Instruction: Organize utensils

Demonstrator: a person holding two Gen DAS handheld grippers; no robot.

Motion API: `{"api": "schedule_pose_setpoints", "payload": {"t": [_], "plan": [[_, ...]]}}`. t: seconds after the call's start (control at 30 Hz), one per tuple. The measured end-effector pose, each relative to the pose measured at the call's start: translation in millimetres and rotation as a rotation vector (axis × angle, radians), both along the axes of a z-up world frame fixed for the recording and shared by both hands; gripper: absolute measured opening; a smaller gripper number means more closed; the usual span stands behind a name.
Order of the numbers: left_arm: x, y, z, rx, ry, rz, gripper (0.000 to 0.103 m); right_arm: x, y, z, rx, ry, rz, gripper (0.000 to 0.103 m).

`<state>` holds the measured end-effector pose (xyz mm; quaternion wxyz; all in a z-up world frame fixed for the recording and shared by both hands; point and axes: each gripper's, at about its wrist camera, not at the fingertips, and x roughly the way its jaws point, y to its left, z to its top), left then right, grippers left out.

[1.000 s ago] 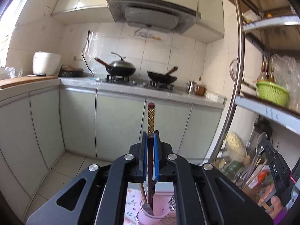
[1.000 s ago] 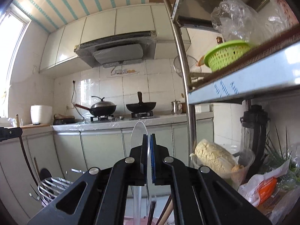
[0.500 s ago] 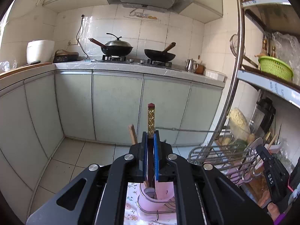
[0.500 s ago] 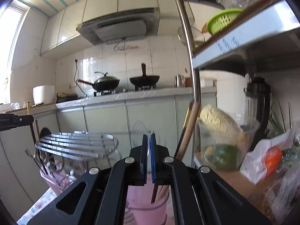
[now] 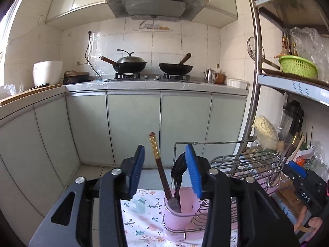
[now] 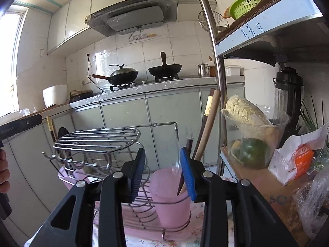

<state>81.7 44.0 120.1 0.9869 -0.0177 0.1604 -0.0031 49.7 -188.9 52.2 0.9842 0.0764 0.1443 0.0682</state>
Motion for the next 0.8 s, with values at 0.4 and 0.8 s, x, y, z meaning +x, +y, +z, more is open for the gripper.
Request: {"api": "schedule_pose_setpoints", "payload": {"t": [0.4, 0.8], "plan": [[-43.4, -1.7, -7.1, -0.081, 0.003, -0.011, 0.044, -36.9, 6.5, 5.9, 0.045, 0.062, 0.035, 0.035], [-62.8, -12.0, -36.0, -0.143, 0.067, -0.018, 0.044, -57.7, 29.9, -4.3, 0.019, 0.119, 0.082, 0.051]]}}
